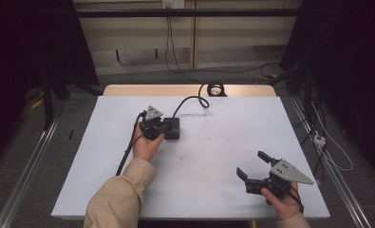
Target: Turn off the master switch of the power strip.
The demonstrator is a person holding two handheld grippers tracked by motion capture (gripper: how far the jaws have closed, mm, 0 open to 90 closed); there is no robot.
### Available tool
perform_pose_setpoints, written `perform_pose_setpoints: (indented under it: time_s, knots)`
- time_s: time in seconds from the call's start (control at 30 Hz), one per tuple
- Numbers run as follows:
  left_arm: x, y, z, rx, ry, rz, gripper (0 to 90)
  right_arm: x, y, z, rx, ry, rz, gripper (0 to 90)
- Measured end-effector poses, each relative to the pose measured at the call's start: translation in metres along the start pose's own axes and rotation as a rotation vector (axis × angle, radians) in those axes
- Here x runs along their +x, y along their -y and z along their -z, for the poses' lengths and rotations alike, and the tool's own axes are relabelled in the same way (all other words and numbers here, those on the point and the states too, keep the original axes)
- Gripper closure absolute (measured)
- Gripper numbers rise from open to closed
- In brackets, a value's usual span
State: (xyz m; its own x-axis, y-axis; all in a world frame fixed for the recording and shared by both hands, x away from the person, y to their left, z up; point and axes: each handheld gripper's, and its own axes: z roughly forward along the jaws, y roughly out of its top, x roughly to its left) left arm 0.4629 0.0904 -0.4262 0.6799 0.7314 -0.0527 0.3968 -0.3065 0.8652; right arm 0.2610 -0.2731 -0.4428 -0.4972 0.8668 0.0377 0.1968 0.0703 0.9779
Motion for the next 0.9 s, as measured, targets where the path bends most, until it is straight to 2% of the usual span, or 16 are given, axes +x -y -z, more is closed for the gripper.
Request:
perform_pose_setpoints:
  time_s: [0.1,0.17,0.2,0.33,0.4,0.53,0.6,0.7,0.77,0.8,0.83,0.9]
  knots:
    - [-0.0020,-0.0001,-0.0002,0.009,0.027,0.014,90.0,0.0001,-0.0002,0.0004,-0.001,0.000,0.001,2.8]
    - [-0.0062,-0.0005,0.0002,0.014,-0.003,-0.036,90.0,0.0000,-0.0002,0.0006,-0.001,0.002,0.002,2.7]
    - [-0.0078,-0.0006,0.0000,0.016,-0.014,-0.043,90.0,-0.0001,-0.0002,0.0007,-0.001,0.002,0.001,2.8]
    - [-0.0074,-0.0012,0.0005,0.022,-0.010,-0.030,90.0,-0.0001,-0.0007,0.0018,-0.004,0.004,0.002,2.8]
    - [-0.0090,-0.0018,0.0003,0.025,-0.020,-0.047,90.0,-0.0004,-0.0004,0.0022,-0.002,0.005,0.001,2.8]
    - [-0.0052,-0.0008,0.0002,0.014,0.004,-0.013,90.0,-0.0008,-0.0001,0.0022,-0.001,0.005,0.001,2.8]
    - [-0.0051,-0.0004,0.0002,0.012,0.005,-0.032,90.0,-0.0008,-0.0003,0.0025,-0.001,0.006,0.001,2.8]
    - [-0.0037,0.0000,-0.0002,0.001,0.018,0.004,90.0,-0.0011,-0.0005,0.0022,-0.003,0.007,0.001,2.8]
    - [-0.0030,0.0000,-0.0002,-0.002,0.026,0.009,90.0,-0.0009,-0.0004,0.0016,-0.002,0.006,-0.002,2.8]
    - [-0.0023,-0.0005,0.0006,-0.017,0.039,0.025,90.0,-0.0007,-0.0005,0.0012,-0.001,0.005,-0.002,2.8]
    - [-0.0025,-0.0009,0.0003,-0.013,0.048,0.037,90.0,-0.0006,-0.0005,0.0009,-0.003,0.004,-0.001,2.8]
    - [-0.0030,-0.0011,0.0001,-0.010,0.055,0.030,90.0,-0.0004,-0.0006,0.0006,-0.002,0.002,0.002,2.8]
